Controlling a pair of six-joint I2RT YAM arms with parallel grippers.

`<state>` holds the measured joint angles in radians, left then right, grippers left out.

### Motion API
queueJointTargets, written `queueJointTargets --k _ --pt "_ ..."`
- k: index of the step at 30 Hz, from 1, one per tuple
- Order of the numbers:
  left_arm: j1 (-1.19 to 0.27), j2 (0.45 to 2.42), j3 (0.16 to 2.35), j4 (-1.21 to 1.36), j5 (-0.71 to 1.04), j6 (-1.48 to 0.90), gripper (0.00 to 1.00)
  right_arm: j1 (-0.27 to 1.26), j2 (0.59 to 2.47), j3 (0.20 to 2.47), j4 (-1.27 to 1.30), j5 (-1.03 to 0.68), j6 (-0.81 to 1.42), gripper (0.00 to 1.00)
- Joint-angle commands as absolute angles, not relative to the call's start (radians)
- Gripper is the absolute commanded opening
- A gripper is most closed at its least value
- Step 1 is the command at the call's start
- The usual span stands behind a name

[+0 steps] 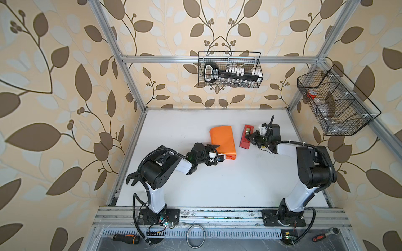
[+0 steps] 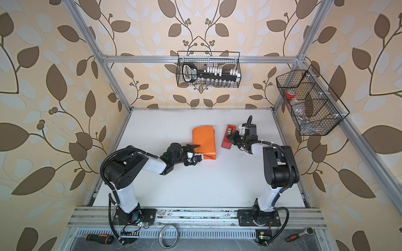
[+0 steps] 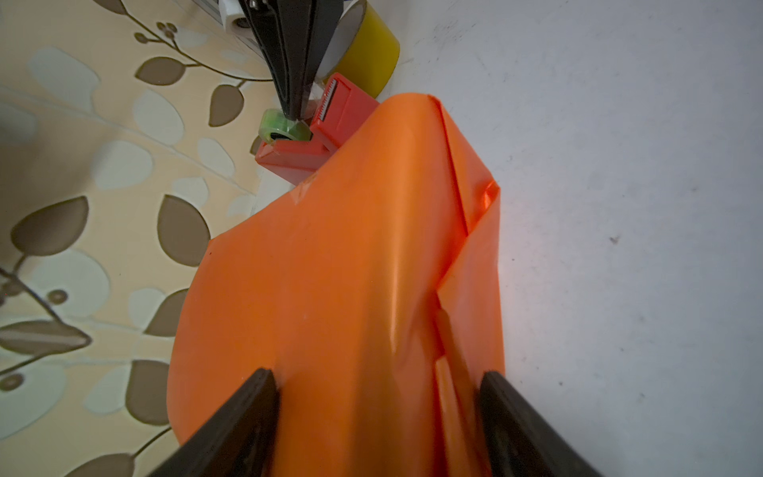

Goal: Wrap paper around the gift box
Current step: 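Pull a strip of clear tape from the dispenser with the right gripper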

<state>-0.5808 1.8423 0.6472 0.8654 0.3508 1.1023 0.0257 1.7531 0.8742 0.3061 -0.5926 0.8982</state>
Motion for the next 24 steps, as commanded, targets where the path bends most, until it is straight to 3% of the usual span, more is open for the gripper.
queueJointTargets --k 1,11,24 --pt "-0.567 1.870 0.612 0.739 0.310 1.196 0.77 0.031 1.701 0.840 0.429 -0.674 1.001 0.00" --pt "-0.567 1.870 0.613 0.739 0.311 1.195 0.77 0.063 1.621 0.688 0.548 -0.686 1.090 0.00" --pt "-0.568 1.868 0.614 0.740 0.314 1.192 0.77 0.129 1.546 0.508 0.544 -0.559 1.058 0.00"
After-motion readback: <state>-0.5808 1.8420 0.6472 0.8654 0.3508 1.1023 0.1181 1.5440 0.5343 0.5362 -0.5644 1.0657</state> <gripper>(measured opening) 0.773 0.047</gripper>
